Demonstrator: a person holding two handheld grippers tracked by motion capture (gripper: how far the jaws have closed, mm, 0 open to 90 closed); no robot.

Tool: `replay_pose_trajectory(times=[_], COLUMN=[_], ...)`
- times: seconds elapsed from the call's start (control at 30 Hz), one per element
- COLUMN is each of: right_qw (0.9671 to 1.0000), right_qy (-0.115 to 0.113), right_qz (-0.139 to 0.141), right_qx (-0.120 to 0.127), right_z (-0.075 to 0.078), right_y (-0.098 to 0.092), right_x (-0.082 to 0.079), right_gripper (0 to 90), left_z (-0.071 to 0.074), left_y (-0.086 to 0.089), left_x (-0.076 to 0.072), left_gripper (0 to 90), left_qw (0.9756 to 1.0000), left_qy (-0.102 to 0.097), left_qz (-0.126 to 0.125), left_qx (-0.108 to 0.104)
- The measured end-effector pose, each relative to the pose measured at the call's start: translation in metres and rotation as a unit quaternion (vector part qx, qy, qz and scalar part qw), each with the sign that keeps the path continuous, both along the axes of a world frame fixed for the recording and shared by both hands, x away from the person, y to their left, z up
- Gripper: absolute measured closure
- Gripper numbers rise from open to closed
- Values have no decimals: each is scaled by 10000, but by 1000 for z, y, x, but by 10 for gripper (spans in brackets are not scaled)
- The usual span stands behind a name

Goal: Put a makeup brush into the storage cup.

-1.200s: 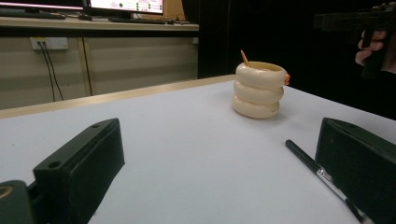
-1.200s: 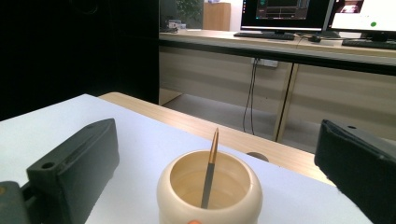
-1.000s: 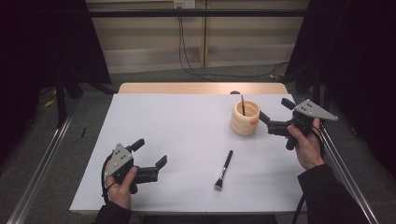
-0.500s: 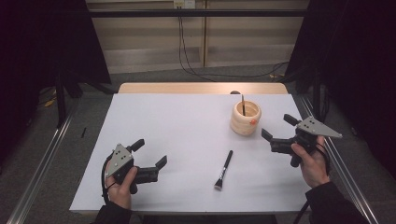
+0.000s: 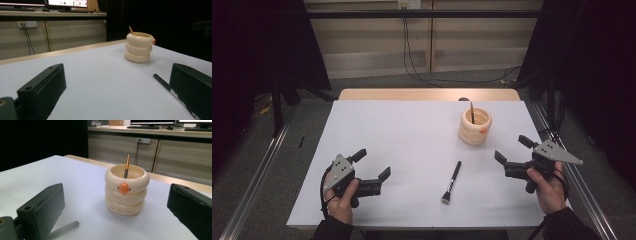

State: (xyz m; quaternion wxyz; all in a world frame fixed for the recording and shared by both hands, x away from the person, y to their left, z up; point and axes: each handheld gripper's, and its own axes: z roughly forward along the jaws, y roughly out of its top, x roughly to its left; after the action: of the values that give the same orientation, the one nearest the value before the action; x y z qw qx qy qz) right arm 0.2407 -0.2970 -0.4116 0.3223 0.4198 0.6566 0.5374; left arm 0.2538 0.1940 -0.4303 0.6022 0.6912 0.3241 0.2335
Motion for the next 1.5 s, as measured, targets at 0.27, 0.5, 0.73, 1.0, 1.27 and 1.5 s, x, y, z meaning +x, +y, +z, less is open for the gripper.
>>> replay_pose_trajectory(times=[0.27, 0.5, 0.73, 1.0, 1.27, 1.5], right_qw=[10000, 10000, 10000, 9999, 9997, 9984], right_qy=[24, -3, -4, -2, -38, -67], right_qz=[-49, -2, 68, 144, 260, 565], right_qx=[42, 22, -13, -16, -21, -6], right_z=[-3, -4, -6, -6, -4, 0], right_y=[-4, -4, -5, -2, 0, 9], right_x=[-14, -12, -14, -13, -14, -12], right_gripper=[10, 13, 13, 14, 10, 0], left_z=[-1, 0, 1, 3, 4, 4], left_y=[3, 4, 0, -4, -5, -6], left_x=[0, 0, -2, -3, -3, -2], left_gripper=[8, 6, 3, 3, 5, 5], left_qw=[10000, 10000, 10000, 10000, 10000, 10000], left_qy=[8, -4, -13, -9, -46, -11], left_qz=[60, 53, 30, -32, -73, -24], left_qx=[-24, -12, 20, 30, 49, 41])
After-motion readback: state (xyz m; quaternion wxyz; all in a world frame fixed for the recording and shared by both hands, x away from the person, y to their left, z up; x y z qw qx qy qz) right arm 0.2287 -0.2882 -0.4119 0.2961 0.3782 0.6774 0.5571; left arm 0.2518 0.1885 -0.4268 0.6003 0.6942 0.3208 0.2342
